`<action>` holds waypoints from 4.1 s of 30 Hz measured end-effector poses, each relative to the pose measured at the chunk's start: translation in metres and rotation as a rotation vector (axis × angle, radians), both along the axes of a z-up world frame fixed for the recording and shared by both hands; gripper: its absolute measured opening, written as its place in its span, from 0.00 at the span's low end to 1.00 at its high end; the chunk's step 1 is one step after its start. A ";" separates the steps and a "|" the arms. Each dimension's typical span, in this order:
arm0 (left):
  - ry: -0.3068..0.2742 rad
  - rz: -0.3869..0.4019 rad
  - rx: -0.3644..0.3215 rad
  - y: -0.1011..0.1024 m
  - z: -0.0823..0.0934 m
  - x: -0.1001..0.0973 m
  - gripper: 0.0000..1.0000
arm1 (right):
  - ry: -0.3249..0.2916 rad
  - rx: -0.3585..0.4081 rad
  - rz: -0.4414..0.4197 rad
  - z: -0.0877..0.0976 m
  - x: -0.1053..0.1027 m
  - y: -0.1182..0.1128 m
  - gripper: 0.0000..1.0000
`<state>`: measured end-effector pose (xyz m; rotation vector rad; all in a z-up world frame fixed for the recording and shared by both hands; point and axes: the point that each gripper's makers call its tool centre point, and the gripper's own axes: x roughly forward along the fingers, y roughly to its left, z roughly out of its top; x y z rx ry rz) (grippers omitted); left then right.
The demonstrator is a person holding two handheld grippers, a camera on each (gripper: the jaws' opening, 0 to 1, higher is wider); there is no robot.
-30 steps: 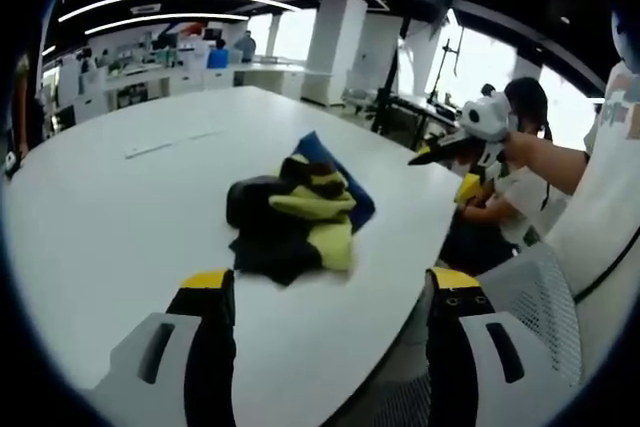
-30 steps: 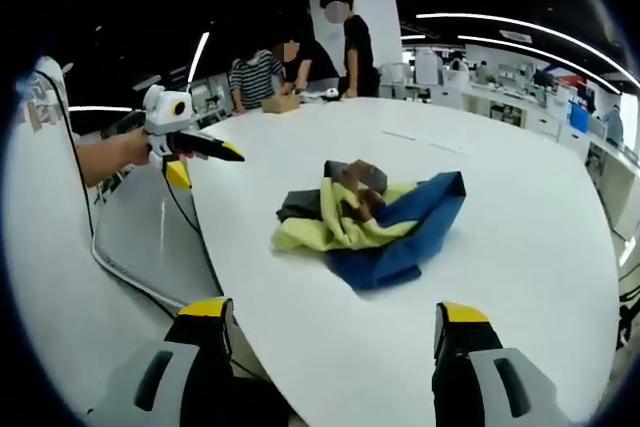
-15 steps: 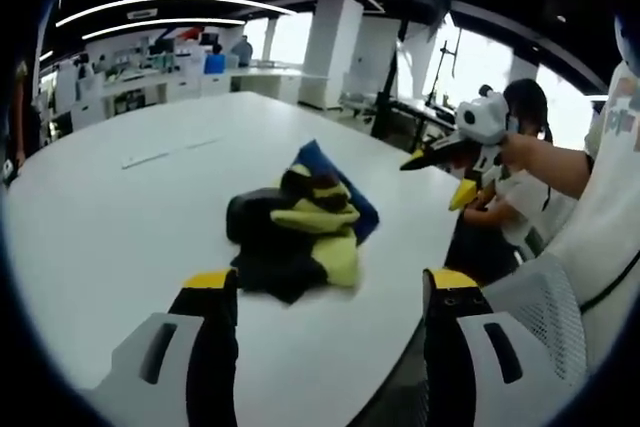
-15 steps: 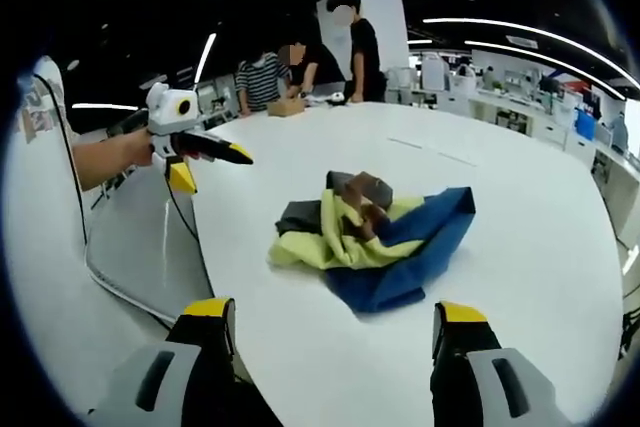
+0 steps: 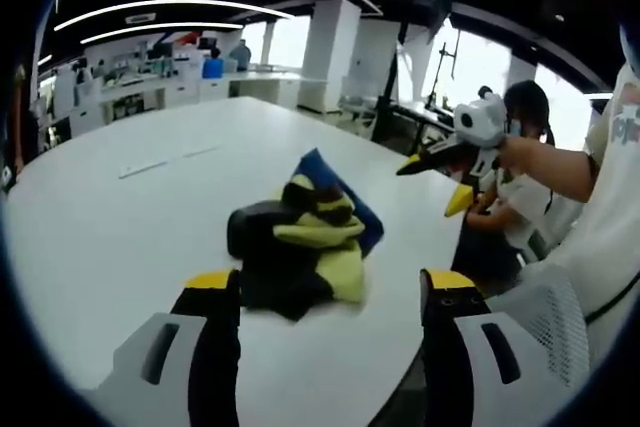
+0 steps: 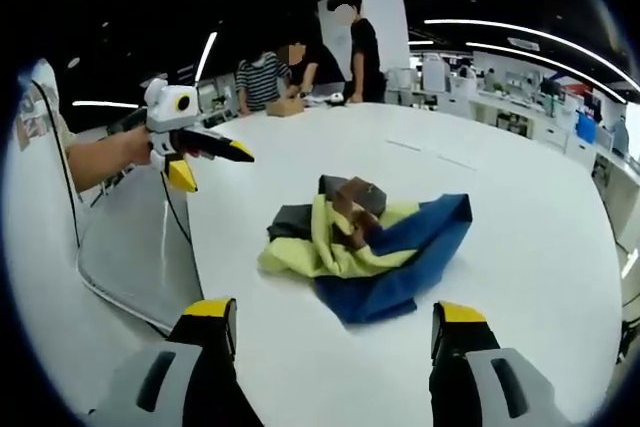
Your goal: Fold the garment on the visible template until the final outline fits inside the template.
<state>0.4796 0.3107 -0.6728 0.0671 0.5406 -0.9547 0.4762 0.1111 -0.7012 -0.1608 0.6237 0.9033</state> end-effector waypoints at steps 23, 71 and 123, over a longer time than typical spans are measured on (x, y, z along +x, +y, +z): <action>-0.002 -0.006 0.017 -0.011 -0.008 0.026 0.66 | 0.000 -0.007 0.025 -0.005 0.022 0.011 0.75; 0.033 -0.047 0.001 -0.038 -0.014 0.062 0.56 | -0.109 -0.058 0.114 -0.004 0.082 0.036 0.31; 0.061 -0.047 0.022 -0.046 -0.032 0.083 0.54 | -0.082 -0.118 0.235 -0.042 0.102 0.063 0.00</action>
